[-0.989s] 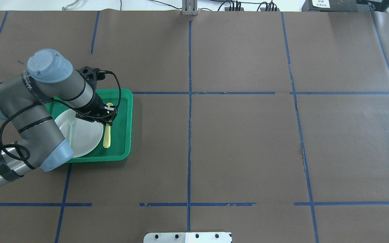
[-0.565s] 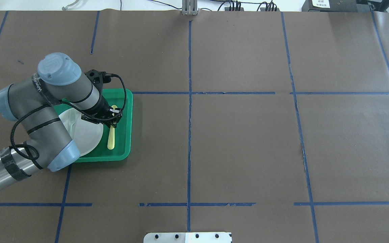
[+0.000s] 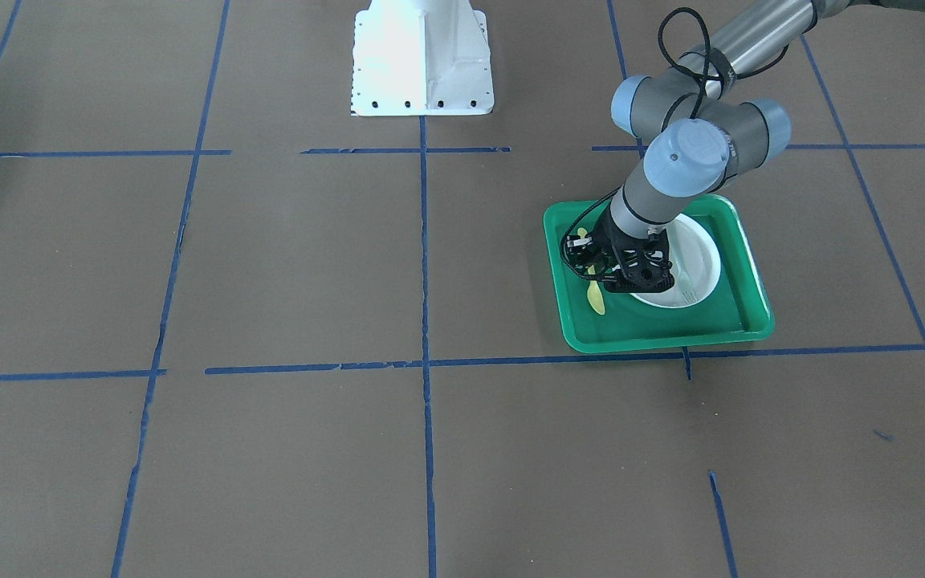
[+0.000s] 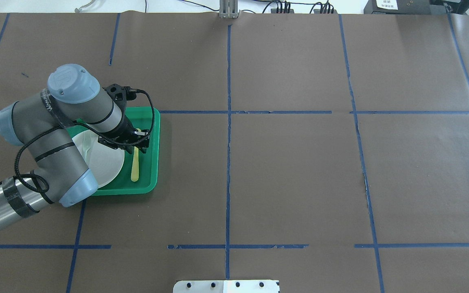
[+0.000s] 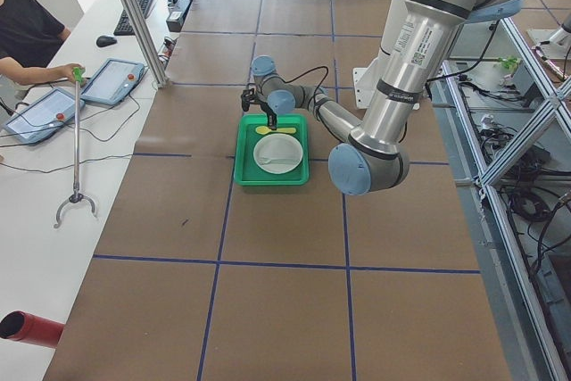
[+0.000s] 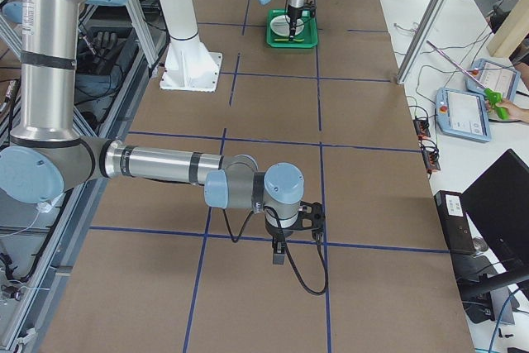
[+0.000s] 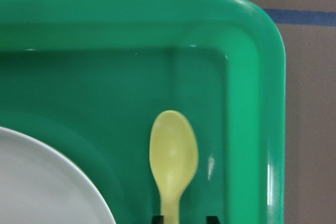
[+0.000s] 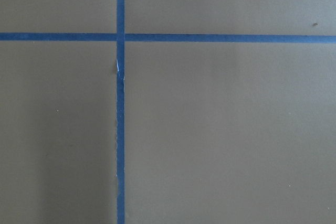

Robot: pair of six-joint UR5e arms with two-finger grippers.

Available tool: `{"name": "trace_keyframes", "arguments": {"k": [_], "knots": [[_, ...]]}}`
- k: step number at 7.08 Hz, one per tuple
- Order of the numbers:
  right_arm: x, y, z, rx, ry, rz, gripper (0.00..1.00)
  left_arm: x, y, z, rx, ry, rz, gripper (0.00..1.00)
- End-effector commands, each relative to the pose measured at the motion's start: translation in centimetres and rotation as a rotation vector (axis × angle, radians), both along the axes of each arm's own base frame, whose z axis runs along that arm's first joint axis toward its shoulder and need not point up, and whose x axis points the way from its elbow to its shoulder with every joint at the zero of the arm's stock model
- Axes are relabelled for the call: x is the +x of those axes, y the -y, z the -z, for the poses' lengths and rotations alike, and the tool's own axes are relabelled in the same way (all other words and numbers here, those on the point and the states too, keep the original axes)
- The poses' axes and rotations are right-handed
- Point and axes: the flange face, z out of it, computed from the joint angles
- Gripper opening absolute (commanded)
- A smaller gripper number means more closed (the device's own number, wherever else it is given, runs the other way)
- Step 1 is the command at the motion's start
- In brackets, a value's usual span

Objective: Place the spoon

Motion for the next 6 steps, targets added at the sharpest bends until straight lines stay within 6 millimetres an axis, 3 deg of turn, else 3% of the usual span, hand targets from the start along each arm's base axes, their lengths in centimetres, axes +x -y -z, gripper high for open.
{"name": "trace_keyframes", "arguments": {"k": [1,2,3,4,5,6], "knots": [[0.0,0.0,0.0,-0.001,0.000,-0.001,1.00,-0.2,-0.2,0.4,0.009,-0.013,0.002,0.50],[0.0,0.0,0.0,-0.001,0.000,-0.001,1.00,-1.6,-0.2,2.0,0.028,-0.033,0.014,0.50],[0.0,0.0,0.0,-0.001,0.000,-0.001,1.00,-3.7,0.3,3.7,0.040,-0.043,0.035,0.59],[0.0,0.0,0.0,-0.001,0.000,-0.001,1.00,-5.9,0.8,5.2,0.045,-0.042,0.062,1.00],[0.0,0.0,0.0,0.001,0.000,-0.001,1.00,-8.9,0.5,8.0,0.074,-0.068,0.090,1.00],[0.0,0.0,0.0,-0.001,0.000,-0.001,1.00,-13.8,1.6,9.0,0.090,-0.072,0.157,1.00]]}}
